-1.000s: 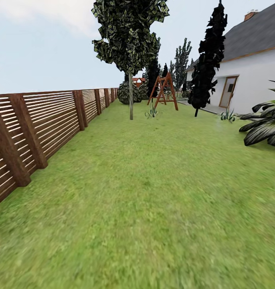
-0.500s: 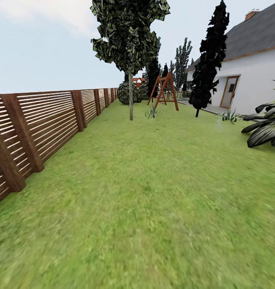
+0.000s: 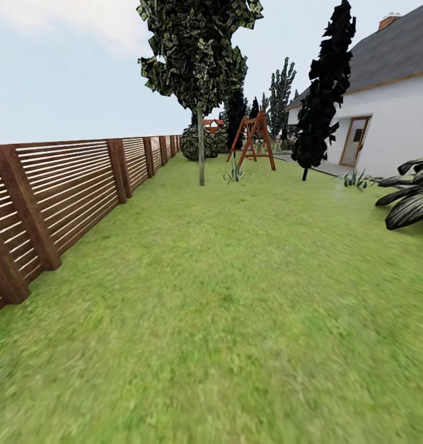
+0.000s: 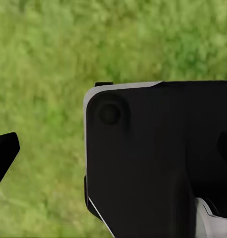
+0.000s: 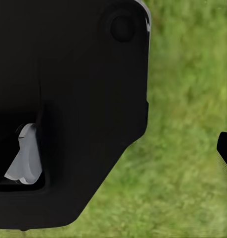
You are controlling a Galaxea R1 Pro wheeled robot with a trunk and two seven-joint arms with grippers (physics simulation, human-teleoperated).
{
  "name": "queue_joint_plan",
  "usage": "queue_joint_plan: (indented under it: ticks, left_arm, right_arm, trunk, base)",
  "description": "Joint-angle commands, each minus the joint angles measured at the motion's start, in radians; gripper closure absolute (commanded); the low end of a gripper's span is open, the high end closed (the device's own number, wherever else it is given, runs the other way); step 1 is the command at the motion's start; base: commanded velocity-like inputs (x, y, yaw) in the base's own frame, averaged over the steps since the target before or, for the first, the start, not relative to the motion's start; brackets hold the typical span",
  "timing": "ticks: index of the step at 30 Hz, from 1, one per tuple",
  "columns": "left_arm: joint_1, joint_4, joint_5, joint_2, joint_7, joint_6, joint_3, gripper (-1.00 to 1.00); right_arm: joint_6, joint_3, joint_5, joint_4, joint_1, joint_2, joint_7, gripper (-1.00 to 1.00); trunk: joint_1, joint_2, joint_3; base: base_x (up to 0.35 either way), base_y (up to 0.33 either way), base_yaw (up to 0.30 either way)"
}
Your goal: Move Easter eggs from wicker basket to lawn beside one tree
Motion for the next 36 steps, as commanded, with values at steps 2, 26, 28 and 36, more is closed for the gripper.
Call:
queue_joint_plan:
  ticks: [2,26,28,36]
  left_arm:
    - [-0.001,0.001,-0.001,0.000,0.000,-0.003,-0.001,-1.00]
    - [-0.001,0.001,-0.001,0.000,0.000,-0.005,-0.001,-1.00]
    - [-0.001,0.001,-0.001,0.000,0.000,-0.005,-0.001,-1.00]
    - [-0.001,0.001,-0.001,0.000,0.000,-0.006,-0.001,-1.00]
  right_arm:
    - [-0.003,0.000,0.000,0.000,0.000,0.000,-0.001,-1.00]
    - [-0.003,0.000,0.000,-0.001,0.000,0.000,-0.001,-1.00]
    - [-0.003,0.000,0.000,0.000,0.000,0.000,-0.001,-1.00]
    - [-0.003,0.000,0.000,-0.001,0.000,0.000,-0.001,-1.00]
  trunk:
    - [0.001,-0.002,-0.002]
    - [0.001,-0.002,-0.002]
    - [0.001,-0.002,-0.002]
    - [0.001,-0.002,-0.002]
  base:
    - [0.328,0.000,0.000]
    - [0.328,0.000,0.000]
    - [0.328,0.000,0.000]
    - [0.328,0.000,0.000]
